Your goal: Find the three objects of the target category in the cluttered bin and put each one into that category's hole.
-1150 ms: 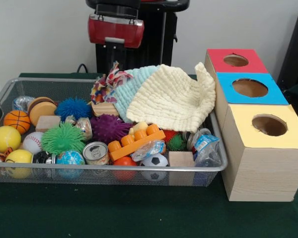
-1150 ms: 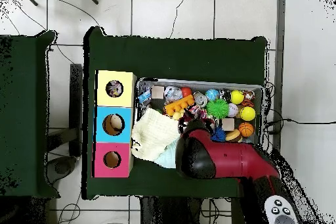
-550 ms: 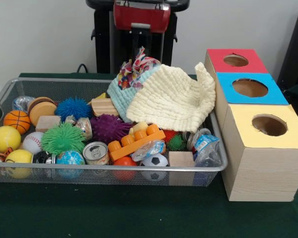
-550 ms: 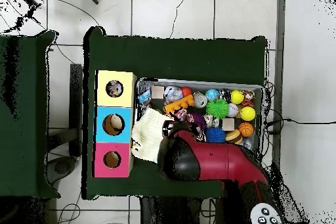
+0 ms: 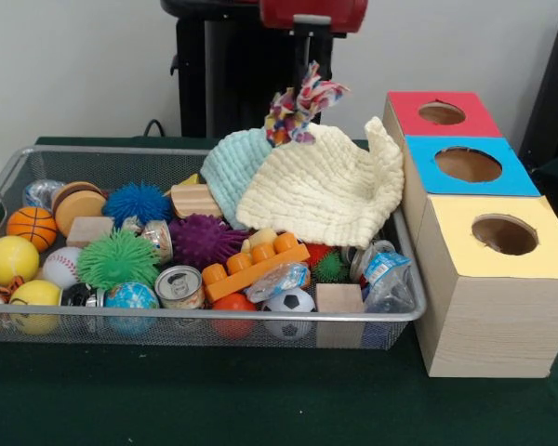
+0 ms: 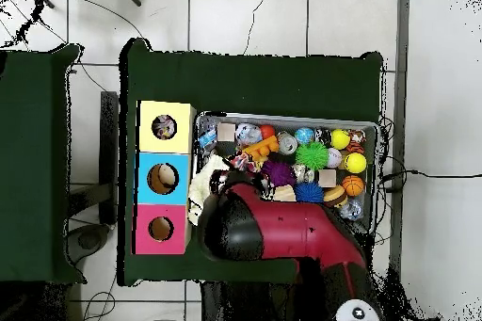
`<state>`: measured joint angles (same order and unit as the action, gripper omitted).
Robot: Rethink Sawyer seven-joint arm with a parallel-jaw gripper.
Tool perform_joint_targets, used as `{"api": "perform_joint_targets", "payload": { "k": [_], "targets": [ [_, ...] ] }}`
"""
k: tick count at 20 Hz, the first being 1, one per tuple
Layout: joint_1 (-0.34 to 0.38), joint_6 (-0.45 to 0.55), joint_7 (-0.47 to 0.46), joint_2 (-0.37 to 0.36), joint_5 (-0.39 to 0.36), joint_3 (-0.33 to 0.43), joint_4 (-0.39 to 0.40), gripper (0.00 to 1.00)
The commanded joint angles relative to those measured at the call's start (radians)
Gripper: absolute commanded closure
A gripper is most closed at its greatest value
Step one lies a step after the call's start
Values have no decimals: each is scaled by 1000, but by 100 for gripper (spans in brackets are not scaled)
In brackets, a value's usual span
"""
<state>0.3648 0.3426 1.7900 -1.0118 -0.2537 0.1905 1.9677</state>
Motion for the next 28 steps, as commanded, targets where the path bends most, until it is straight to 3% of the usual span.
{"api": "perform_joint_targets", "payload": {
  "k": [1, 19, 23, 28],
  "targets": [
    [-66, 87, 143, 13, 51, 18, 5, 100],
    [-233, 30, 239, 109, 111, -103, -62, 100],
    [-280, 45, 244, 137, 127, -139, -105, 100],
    [-289, 136, 185, 202, 154, -130, -242, 100]
  ]
}}
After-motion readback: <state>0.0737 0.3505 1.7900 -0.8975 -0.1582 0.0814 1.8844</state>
